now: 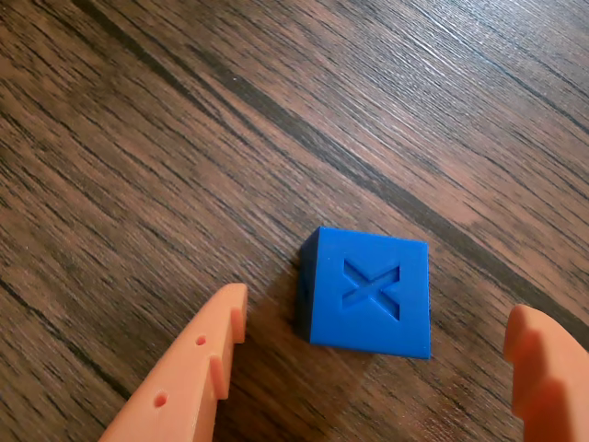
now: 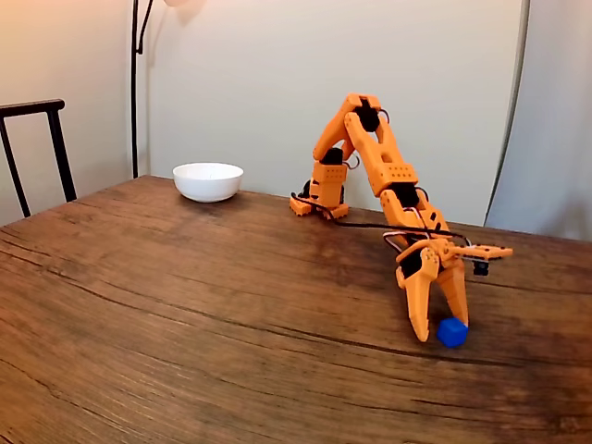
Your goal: Grasp the cube and drop it in the bowl
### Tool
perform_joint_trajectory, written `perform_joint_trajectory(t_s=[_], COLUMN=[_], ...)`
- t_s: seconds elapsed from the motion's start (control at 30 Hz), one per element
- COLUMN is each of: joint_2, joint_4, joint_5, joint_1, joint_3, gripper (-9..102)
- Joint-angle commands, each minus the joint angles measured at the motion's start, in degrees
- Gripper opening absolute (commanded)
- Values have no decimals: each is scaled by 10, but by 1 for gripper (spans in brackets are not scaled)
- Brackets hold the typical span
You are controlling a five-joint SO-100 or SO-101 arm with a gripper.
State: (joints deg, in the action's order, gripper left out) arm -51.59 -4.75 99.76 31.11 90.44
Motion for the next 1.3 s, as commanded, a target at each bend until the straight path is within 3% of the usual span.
perform_joint_trajectory(t_s=[0.0, 0.23, 1.27], joint_2=[-1, -1, 15], joint_4=[-5, -5, -4], joint_5=[-3, -3, -112], joint_1=[2, -1, -21], joint_3=[-6, -10, -6], gripper=[32, 20, 20])
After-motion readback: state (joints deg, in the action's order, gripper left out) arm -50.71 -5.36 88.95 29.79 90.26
